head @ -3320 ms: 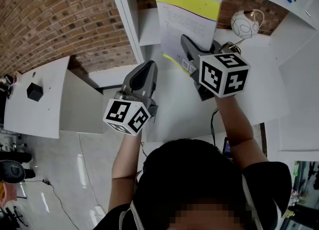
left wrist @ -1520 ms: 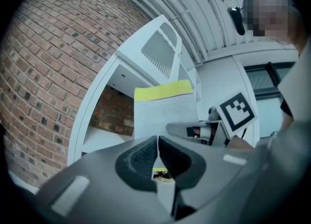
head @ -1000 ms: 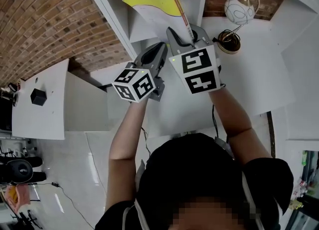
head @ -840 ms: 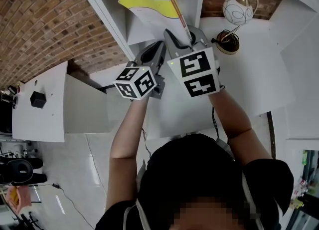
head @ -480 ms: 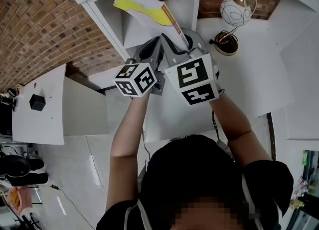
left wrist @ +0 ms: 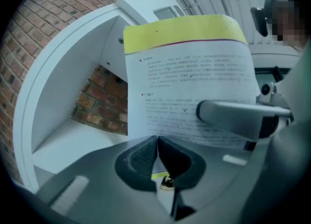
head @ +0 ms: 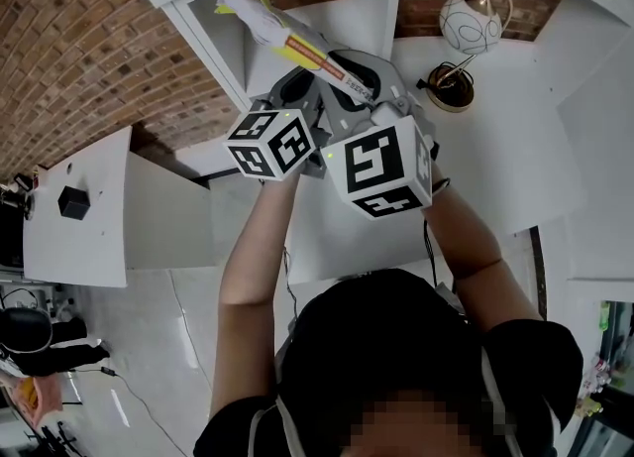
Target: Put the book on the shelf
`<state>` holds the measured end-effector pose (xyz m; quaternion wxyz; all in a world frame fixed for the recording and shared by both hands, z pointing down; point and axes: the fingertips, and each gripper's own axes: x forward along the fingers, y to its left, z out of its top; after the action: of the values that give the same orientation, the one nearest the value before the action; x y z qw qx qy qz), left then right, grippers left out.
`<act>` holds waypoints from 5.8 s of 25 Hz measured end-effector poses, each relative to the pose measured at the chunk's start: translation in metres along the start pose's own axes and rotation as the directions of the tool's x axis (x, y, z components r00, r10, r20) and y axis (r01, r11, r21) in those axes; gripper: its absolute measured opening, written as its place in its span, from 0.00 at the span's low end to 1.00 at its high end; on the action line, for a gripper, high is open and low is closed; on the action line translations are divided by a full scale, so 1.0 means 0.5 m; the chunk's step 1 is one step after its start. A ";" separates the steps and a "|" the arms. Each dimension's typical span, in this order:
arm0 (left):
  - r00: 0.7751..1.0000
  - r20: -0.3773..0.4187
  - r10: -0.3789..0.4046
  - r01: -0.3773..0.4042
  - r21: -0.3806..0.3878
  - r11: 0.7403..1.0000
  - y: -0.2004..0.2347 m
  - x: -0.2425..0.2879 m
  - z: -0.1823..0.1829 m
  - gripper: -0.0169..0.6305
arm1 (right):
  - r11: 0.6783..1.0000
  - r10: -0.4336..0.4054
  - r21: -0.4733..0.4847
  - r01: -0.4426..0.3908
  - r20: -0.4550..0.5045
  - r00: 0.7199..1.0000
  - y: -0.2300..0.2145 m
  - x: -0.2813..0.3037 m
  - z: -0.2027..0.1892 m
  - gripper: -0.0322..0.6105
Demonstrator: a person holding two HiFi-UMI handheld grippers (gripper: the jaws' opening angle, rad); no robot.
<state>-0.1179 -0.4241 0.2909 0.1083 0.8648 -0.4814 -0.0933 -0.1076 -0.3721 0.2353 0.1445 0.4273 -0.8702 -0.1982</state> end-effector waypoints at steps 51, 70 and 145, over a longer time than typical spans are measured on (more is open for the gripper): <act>0.958 0.177 0.225 -0.222 -0.037 0.974 0.075 -0.311 0.068 0.02 | 0.998 -0.023 0.055 0.027 -0.077 0.997 0.022 0.333 -0.012 0.17; 0.940 0.185 0.288 -0.286 -0.037 0.958 0.076 -0.354 0.067 0.02 | 0.995 0.057 0.081 -0.052 -0.067 0.996 0.043 0.357 -0.009 0.30; 0.983 -0.019 0.182 -0.182 0.020 0.983 -0.031 -0.266 -0.158 0.02 | 0.892 -0.036 0.438 0.113 -0.181 0.983 0.076 -0.120 -0.287 0.06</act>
<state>-0.1534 -0.2952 0.3701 0.1138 0.8191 -0.5580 -0.0697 -0.0377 -0.3348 0.3743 0.1078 0.4973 -0.8600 0.0383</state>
